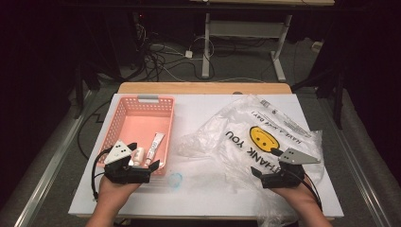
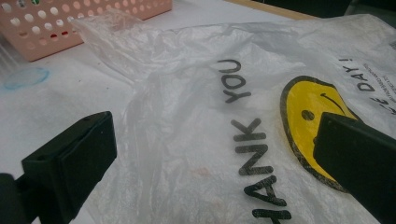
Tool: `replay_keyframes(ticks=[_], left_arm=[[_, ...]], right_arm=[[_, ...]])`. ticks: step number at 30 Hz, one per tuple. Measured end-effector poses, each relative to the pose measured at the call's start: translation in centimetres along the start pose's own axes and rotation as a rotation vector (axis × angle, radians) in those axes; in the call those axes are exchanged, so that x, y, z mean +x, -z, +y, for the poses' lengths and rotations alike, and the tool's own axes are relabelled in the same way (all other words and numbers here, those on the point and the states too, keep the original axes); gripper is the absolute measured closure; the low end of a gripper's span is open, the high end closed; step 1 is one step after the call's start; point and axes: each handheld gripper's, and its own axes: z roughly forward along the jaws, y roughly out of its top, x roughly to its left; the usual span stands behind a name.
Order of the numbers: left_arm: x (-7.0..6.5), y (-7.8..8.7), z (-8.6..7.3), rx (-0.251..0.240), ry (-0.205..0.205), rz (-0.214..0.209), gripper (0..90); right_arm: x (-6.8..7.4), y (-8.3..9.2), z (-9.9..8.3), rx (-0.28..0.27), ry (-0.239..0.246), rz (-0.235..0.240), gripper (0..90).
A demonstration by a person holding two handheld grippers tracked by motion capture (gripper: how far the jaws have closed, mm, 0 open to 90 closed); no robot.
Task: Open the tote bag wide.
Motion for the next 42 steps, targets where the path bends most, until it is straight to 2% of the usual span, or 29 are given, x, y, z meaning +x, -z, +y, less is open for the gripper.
replay_keyframes(ticks=[11,17,20,26,28,31,34,37,42], left_arm=[[2.8,1.5,-0.5,0.003,0.051,0.067,0.0],[3.9,1.9,-0.9,0.006,0.076,0.096,0.0],[4.3,2.0,-1.0,0.012,0.086,0.105,0.0],[4.5,1.9,-1.1,0.014,0.096,0.107,0.0],[4.4,1.8,-1.1,0.003,0.106,0.092,0.0],[4.2,1.5,-0.7,-0.018,0.12,0.082,0.0],[4.0,0.9,0.0,-0.012,0.138,0.077,0.0],[3.6,0.2,0.6,-0.002,0.122,0.082,0.0],[3.5,-0.6,1.9,0.001,0.109,0.065,0.0]], right_arm=[[-0.5,0.0,-0.4,0.006,-0.012,0.016,0.0],[-0.6,0.0,-0.3,-0.01,-0.03,0.025,0.0],[-0.3,0.0,-0.1,-0.011,-0.018,0.027,0.0],[-0.5,0.0,-0.3,-0.011,-0.017,0.026,0.0],[-0.5,0.0,-0.2,-0.017,-0.028,0.03,0.0],[-0.4,0.0,0.0,-0.026,-0.023,0.028,0.0],[-0.4,0.1,0.1,-0.028,-0.017,0.031,0.0],[-0.5,0.2,0.1,-0.032,-0.02,0.033,0.0],[-0.5,0.2,0.0,-0.033,-0.021,0.035,0.0]])
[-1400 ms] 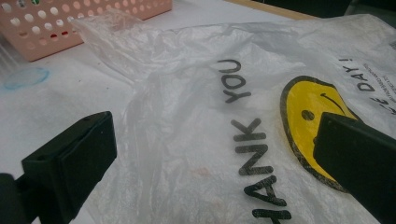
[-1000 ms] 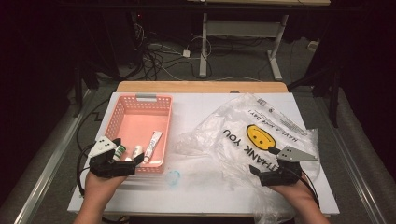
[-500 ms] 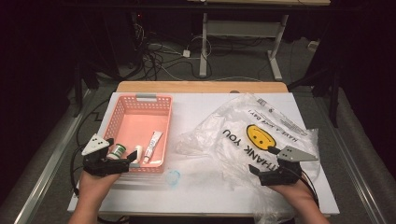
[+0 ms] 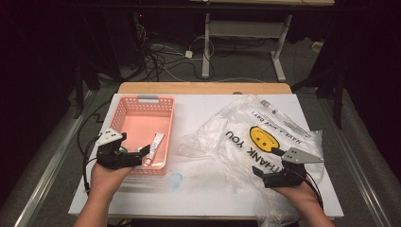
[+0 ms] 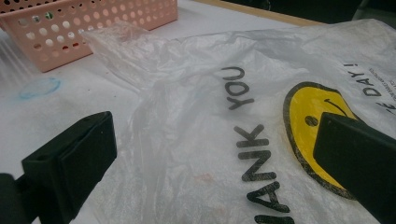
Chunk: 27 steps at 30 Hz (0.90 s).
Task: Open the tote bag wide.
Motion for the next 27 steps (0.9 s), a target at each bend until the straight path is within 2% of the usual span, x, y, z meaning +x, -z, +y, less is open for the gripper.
replay_keyframes(ticks=[6,9,22,27], left_arm=[[0.1,-1.1,1.8,0.008,0.007,-0.028,0.0],[0.4,-2.0,2.3,0.019,0.0,-0.021,0.0],[1.3,-5.1,4.3,0.096,0.011,-0.013,0.0],[1.7,-6.4,4.8,0.155,0.017,-0.013,0.0]], right_arm=[[0.1,-0.1,0.0,0.004,-0.005,-0.001,0.0],[0.2,-0.2,-0.1,0.012,0.0,0.001,0.0],[0.2,-0.1,-0.2,0.009,-0.001,0.002,0.0],[0.2,0.0,-0.2,0.011,0.0,0.001,0.0]])
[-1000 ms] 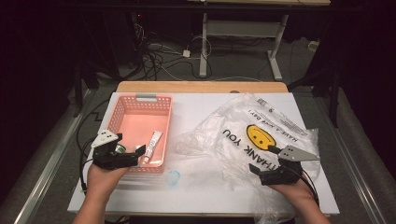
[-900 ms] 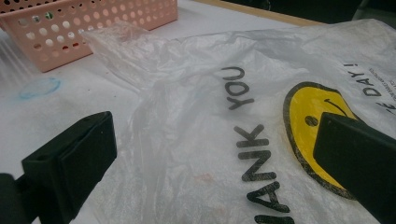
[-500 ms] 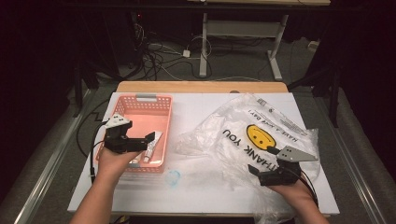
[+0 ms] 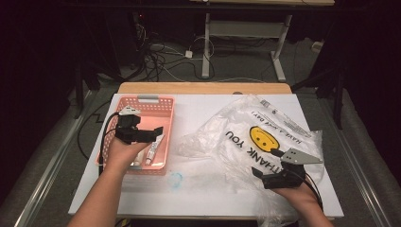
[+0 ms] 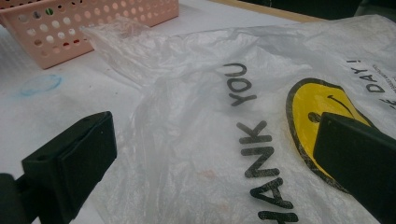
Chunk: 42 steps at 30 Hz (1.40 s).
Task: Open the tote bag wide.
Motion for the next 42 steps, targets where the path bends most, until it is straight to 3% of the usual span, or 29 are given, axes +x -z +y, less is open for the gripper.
replay_keyframes(ticks=[17,19,21,26,32,42], left_arm=[[0.8,-2.2,0.8,0.138,0.017,0.012,0.0],[0.8,-2.7,0.9,0.203,0.001,0.027,0.0],[1.0,-3.1,0.9,0.247,0.014,0.035,0.0],[1.2,-3.9,1.0,0.353,0.023,0.023,0.3],[1.0,-4.7,1.1,0.442,0.031,0.006,6.1],[0.9,-5.6,0.4,0.581,0.028,0.007,23.8]], right_arm=[[0.0,0.1,0.1,-0.002,-0.008,0.002,0.0],[-0.1,0.2,0.1,-0.005,-0.006,0.002,0.0],[0.0,0.1,0.1,-0.003,-0.007,0.003,0.0],[0.1,0.2,0.2,-0.007,-0.006,0.004,0.0],[0.0,0.3,0.3,-0.003,-0.01,0.009,0.1],[0.0,0.4,0.3,-0.001,-0.01,0.013,0.3]])
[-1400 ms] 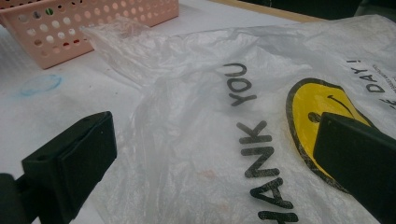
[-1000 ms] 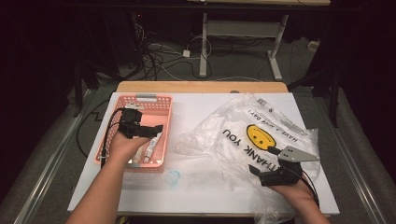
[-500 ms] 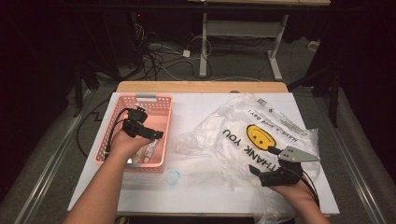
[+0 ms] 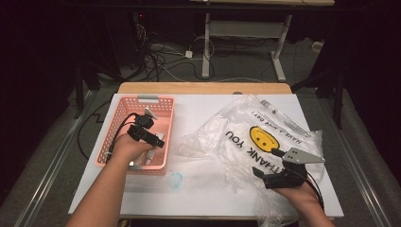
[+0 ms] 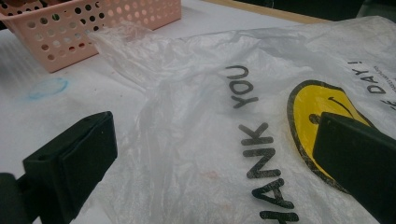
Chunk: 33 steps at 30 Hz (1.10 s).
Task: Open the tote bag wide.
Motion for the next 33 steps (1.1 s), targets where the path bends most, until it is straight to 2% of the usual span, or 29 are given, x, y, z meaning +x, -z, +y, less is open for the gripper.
replay_keyframes(ticks=[3,11,15,20,23,29,33], left_arm=[[0.0,-0.2,0.0,0.028,-0.014,-0.004,31.5],[-0.4,-1.0,0.0,0.08,-0.033,0.022,40.0],[-0.6,-1.1,0.1,0.079,-0.038,0.041,42.4],[-1.3,-1.3,0.2,0.094,-0.064,0.089,47.1],[-1.5,-1.3,0.3,0.094,-0.072,0.091,50.0],[-1.6,-1.4,0.3,0.089,-0.074,0.089,50.1],[-1.7,-1.3,0.3,0.085,-0.077,0.089,55.4]], right_arm=[[0.1,0.0,0.0,0.002,0.003,0.001,0.3],[0.2,-0.1,0.0,0.004,-0.002,0.0,0.4],[0.2,-0.1,0.0,0.007,0.001,0.003,0.4],[0.2,-0.1,0.0,0.005,0.005,0.003,0.4],[0.3,-0.2,0.0,0.006,0.008,0.003,0.4],[0.4,-0.2,0.1,0.015,0.02,0.009,3.4],[0.6,-0.4,0.3,0.016,0.023,0.029,7.1]])
